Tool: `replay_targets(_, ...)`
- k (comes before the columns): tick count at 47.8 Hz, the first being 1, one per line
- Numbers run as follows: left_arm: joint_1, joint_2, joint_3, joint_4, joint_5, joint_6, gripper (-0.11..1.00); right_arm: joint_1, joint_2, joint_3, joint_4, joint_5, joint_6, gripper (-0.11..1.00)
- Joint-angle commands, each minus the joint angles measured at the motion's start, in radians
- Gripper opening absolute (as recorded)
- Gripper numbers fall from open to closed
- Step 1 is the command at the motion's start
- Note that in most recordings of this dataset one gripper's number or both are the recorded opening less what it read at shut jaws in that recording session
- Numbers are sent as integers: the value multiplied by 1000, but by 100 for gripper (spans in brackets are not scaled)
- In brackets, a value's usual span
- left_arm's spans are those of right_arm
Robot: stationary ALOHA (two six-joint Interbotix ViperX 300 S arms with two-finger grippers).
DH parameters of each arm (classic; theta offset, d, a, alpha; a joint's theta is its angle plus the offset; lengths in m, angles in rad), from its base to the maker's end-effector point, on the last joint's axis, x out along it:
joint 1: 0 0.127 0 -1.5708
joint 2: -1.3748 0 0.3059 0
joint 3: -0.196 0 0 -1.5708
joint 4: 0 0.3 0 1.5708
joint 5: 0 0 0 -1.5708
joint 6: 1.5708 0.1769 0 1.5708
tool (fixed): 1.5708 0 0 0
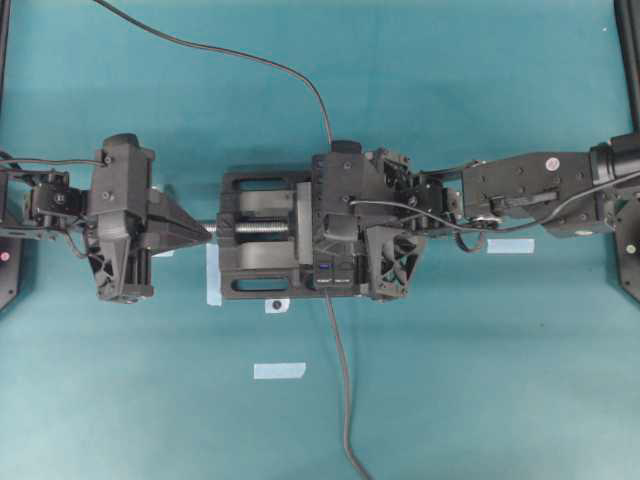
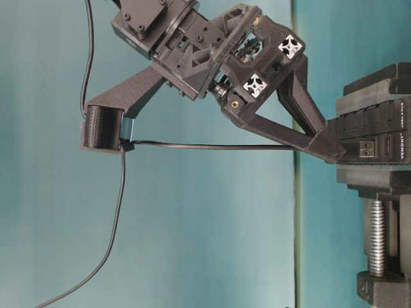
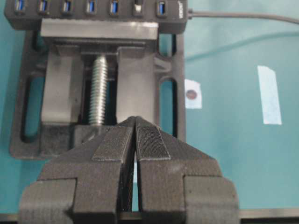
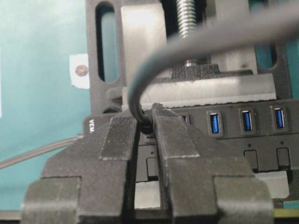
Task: Insert the USB into the second port from the front of the fixed hub.
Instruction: 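Carry the plug over the hub and align it with the second port, then push the USB plug into the second port with the right gripper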
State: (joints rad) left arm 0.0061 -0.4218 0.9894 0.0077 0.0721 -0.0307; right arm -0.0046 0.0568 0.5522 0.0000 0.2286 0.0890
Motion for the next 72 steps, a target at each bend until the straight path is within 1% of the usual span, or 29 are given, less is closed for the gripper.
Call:
replay_targets(1, -2, -3, -23, 2, -9, 2, 0, 3, -11, -6, 0, -8, 9, 7)
replay_targets(23, -2, -5, -23, 2, -9, 2, 0, 5, -8, -6, 0, 11, 9, 7)
replay_targets(36, -2, -3, -23, 2, -9, 3, 0, 5, -15, -26, -2, 95, 2, 7)
replay_targets(52, 0, 2, -20, 2, -21, 3, 0, 3, -17, -49, -5, 114, 0, 7)
replay_targets(65, -2, 3, -21, 2, -26, 3, 0, 3, -17, -63, -5, 173, 0, 7)
replay_targets(72, -2, 5, -20, 2, -26, 3, 0, 3, -12, -69, -6, 175, -3, 7)
